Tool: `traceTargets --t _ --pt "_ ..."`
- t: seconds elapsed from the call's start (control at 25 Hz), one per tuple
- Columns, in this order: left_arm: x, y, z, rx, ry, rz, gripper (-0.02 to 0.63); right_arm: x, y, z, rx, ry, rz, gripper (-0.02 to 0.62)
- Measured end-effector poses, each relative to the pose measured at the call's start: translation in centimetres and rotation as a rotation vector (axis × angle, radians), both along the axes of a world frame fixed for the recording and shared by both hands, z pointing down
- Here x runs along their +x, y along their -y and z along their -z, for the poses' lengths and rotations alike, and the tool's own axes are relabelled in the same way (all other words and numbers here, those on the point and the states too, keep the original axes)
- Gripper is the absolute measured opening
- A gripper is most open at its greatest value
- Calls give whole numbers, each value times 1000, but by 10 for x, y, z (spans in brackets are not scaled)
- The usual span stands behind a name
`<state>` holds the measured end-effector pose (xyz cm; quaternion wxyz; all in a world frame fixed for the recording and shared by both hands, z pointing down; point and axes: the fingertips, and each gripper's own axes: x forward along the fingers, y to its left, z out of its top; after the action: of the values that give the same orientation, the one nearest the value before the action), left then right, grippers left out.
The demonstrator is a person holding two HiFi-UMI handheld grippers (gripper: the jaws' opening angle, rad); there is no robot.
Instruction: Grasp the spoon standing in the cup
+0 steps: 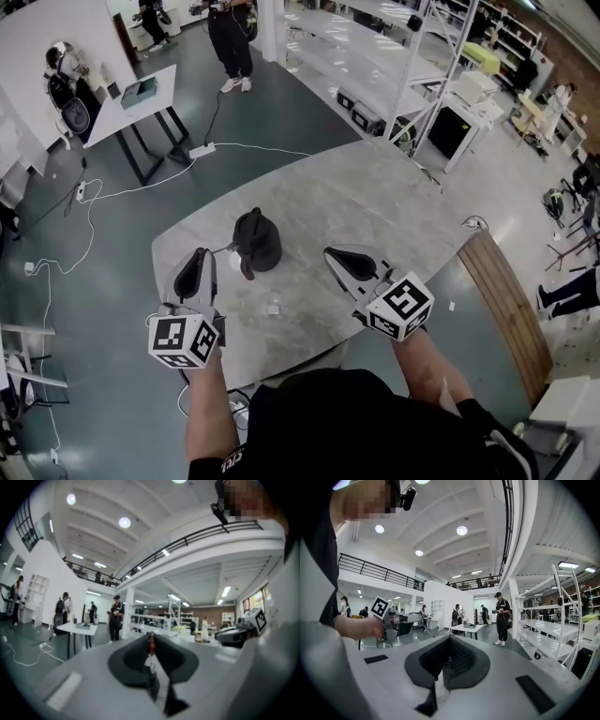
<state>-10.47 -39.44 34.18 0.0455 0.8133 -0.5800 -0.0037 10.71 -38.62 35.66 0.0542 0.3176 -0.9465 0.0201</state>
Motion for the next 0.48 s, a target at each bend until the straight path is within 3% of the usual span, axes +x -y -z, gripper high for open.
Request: traceTargets --t 0.32,0.48 --pt "12 35 -5 -26 26 -29 48 -1 35 10 25 -12 -35 -9" --pt "11 38 -1 -20 30 -6 48 5 50 32 57 45 -89 -9"
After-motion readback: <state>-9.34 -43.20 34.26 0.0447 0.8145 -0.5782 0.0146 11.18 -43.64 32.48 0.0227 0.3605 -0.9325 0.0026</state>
